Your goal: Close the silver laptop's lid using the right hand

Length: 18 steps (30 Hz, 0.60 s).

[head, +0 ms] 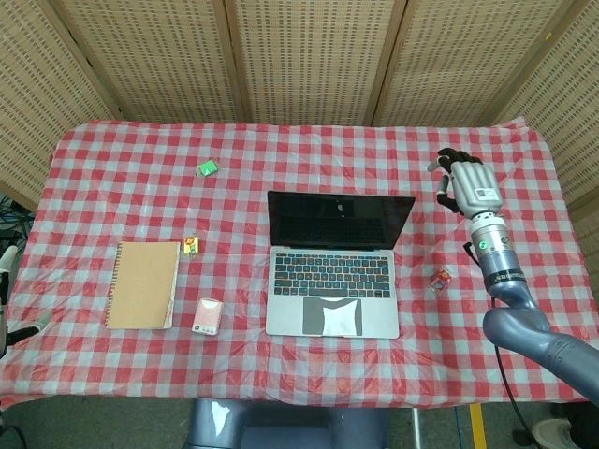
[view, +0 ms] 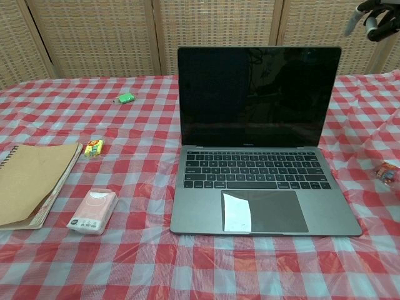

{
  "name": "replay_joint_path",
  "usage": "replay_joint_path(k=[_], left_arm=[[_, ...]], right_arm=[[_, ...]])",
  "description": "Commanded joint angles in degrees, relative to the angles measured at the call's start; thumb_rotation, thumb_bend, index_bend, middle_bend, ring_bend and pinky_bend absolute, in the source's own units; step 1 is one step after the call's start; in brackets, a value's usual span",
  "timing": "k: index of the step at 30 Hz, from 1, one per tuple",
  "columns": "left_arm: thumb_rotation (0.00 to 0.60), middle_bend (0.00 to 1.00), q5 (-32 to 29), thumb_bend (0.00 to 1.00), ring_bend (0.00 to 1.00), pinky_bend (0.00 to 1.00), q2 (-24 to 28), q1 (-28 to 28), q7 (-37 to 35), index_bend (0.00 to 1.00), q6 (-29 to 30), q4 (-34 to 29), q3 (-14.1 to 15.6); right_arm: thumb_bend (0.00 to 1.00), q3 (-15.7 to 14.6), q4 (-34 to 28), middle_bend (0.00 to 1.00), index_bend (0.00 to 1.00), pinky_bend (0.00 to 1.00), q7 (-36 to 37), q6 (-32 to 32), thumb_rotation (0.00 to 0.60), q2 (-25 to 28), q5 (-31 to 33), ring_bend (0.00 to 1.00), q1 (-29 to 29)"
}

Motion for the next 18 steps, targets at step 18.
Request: replay_joint_path(k=[18], left_arm=[[0.600, 0.00, -0.3, 0.08, 0.00, 0.00, 0.3, -0.1, -0.8, 0.00, -0.5, 0.1, 0.0]], right_arm=[[1.00, -1.1, -9.4, 0.28, 0.40, 0.28, -8.9, 3.0, 0.600, -0.8, 4.1, 0.23, 4.1]])
